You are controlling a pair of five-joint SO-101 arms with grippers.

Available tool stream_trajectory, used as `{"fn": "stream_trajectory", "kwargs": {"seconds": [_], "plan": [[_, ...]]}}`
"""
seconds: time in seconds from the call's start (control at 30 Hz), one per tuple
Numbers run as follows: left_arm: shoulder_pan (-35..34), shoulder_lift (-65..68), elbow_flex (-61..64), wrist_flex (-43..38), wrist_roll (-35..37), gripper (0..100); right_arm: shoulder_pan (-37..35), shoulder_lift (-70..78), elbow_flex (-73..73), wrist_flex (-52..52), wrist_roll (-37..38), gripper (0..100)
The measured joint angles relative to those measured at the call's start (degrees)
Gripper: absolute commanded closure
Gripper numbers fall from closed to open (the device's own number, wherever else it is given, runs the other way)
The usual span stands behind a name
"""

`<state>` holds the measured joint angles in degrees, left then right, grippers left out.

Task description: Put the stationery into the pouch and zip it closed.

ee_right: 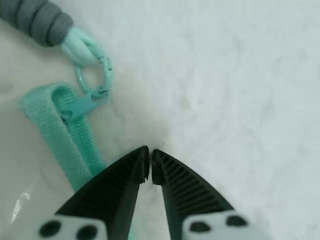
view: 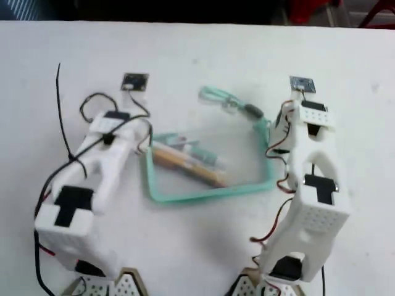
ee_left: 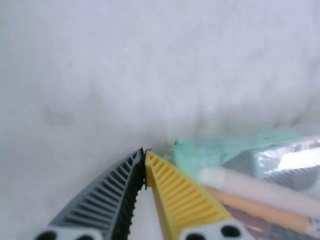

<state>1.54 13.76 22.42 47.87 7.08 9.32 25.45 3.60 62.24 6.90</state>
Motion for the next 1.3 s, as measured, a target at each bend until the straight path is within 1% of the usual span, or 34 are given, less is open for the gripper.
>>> {"fn": "stream_trajectory", "kwargs": {"seconds": [0.17,0.3,0.5,0.6,0.73,0.83,0.97,1.1,1.23,1.3], "plan": [[2.5,4.2,-5.8,0.0,0.0,98,0.3,0.0,0.1,0.0,0.0,98.1],[3.5,9.8,-13.4,0.3,-0.1,98,0.5,-0.1,0.7,-0.5,0.0,98.1],[3.4,15.2,-23.6,7.4,-0.1,98,0.4,-0.1,0.8,-0.7,0.0,98.1],[3.3,15.6,-27.0,8.6,-0.1,98,-0.6,-0.1,0.8,-1.0,0.2,98.1],[3.4,15.6,-29.5,10.8,-0.1,98,-1.9,-0.7,1.9,-1.7,5.5,98.1],[3.3,15.6,-29.8,12.8,-0.1,98,-2.5,-0.7,1.9,-1.8,6.5,98.1],[0.8,15.6,-30.2,17.2,-0.1,98,-2.8,-0.7,2.1,-2.1,7.0,98.1],[-4.8,14.8,-33.9,22.2,-0.1,98,-3.4,-0.9,2.2,-2.2,7.0,98.1],[-9.3,9.8,-39.2,28.7,0.0,98,-3.7,-0.9,2.2,-2.2,7.0,98.1],[-10.5,6.2,-41.9,32.4,0.0,98,-4.0,-0.9,2.2,-2.2,7.0,98.1]]}}
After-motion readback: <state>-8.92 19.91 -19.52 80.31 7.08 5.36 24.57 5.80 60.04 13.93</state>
